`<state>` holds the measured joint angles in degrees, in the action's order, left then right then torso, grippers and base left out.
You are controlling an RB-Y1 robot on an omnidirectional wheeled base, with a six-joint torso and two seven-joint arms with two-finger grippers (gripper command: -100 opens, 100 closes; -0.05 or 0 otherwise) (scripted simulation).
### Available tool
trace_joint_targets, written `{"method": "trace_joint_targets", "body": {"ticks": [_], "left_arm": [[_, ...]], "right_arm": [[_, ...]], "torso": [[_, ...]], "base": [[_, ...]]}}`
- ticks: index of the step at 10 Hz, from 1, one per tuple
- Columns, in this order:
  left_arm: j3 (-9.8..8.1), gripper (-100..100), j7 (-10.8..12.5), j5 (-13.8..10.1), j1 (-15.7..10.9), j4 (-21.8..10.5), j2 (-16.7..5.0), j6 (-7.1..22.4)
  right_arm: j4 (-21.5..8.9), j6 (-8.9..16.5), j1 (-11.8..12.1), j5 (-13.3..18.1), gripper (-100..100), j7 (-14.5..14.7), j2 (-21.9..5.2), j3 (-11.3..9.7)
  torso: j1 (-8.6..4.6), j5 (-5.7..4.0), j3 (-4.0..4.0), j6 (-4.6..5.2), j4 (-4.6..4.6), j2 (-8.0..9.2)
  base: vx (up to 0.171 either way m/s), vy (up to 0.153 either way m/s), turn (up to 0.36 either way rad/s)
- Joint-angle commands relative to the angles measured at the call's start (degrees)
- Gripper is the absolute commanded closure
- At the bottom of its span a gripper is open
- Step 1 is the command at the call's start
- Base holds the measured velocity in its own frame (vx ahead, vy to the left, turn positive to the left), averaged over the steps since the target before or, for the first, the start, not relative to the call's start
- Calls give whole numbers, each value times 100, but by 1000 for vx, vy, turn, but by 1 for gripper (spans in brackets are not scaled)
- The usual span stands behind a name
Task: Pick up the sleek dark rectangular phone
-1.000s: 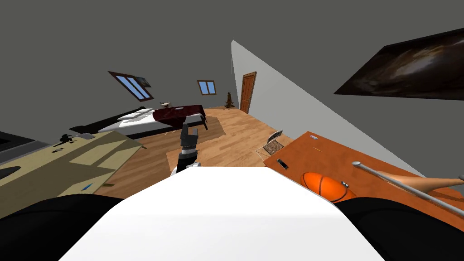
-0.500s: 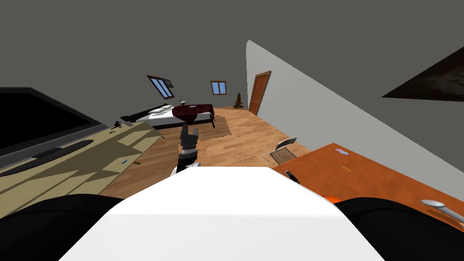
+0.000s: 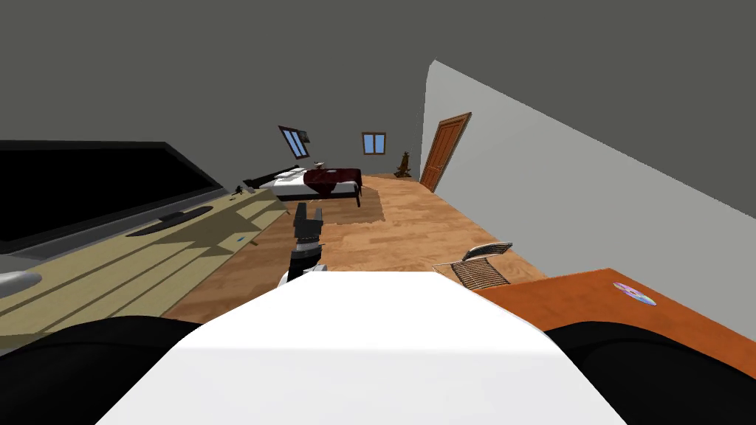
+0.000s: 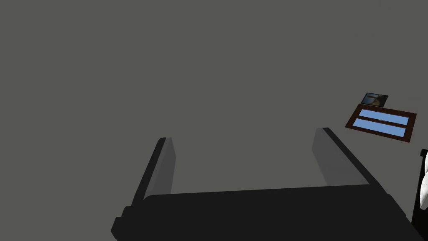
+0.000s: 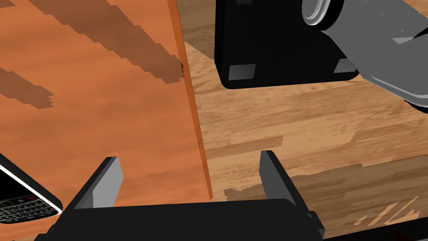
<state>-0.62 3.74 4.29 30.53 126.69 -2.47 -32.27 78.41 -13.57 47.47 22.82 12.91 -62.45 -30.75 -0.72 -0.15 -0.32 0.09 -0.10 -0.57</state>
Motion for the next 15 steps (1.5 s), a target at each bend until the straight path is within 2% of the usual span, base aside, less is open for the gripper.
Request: {"method": "trace_joint_targets", "body": {"ticks": [1, 2, 3, 5, 8, 9, 10, 11, 14, 15], "left_arm": [[0, 0, 0, 0, 0, 0, 0, 0], [0, 0, 0, 0, 0, 0, 0, 0], [0, 0, 0, 0, 0, 0, 0, 0], [0, 0, 0, 0, 0, 0, 0, 0], [0, 0, 0, 0, 1, 0, 0, 0], [0, 0, 0, 0, 0, 0, 0, 0], [0, 0, 0, 0, 1, 0, 1, 0], [0, 0, 0, 0, 1, 0, 1, 0], [1, 0, 0, 0, 0, 0, 1, 0], [1, 0, 0, 0, 0, 0, 1, 0]], "right_arm": [[-221, 251, 42, -45, -100, 162, -125, -229], [-339, 386, 35, -77, -100, 234, -182, -372], [-339, 398, 35, -77, -100, 234, -182, -372], [-527, 658, 1, -139, -100, 357, -228, -632], [-702, 962, -92, -229, -100, 505, -129, -980], [-634, 889, -64, -217, -100, 448, -196, -903], [-635, 920, -67, -221, 0, 461, -192, -916], [-771, 934, -153, -194, -100, 487, -31, -929], [-1041, 970, -325, -142, -100, 541, 295, -959], [-1011, 948, -303, -150, -100, 529, 242, -956]], "torso": [[0, 0, 0, 0, 0, 0], [2, -1, -3, 0, -1, -7], [-5, -2, -5, -3, -2, -9], [24, 4, 4, 3, 2, 7], [16, 2, 1, 4, 1, 2], [16, 1, 1, 3, 1, 1], [37, 5, 4, 8, 2, 8], [54, 9, 8, 8, 3, 14], [54, 9, 18, 8, 8, 32], [54, 9, 19, 8, 8, 33]], "base": [[96, -129, 344], [83, -151, 357], [38, -114, 86], [40, -91, 182], [45, -114, 205], [20, -57, 48], [4, -11, -4], [-11, -18, 55], [-35, -26, 54], [-14, -12, 10]]}}
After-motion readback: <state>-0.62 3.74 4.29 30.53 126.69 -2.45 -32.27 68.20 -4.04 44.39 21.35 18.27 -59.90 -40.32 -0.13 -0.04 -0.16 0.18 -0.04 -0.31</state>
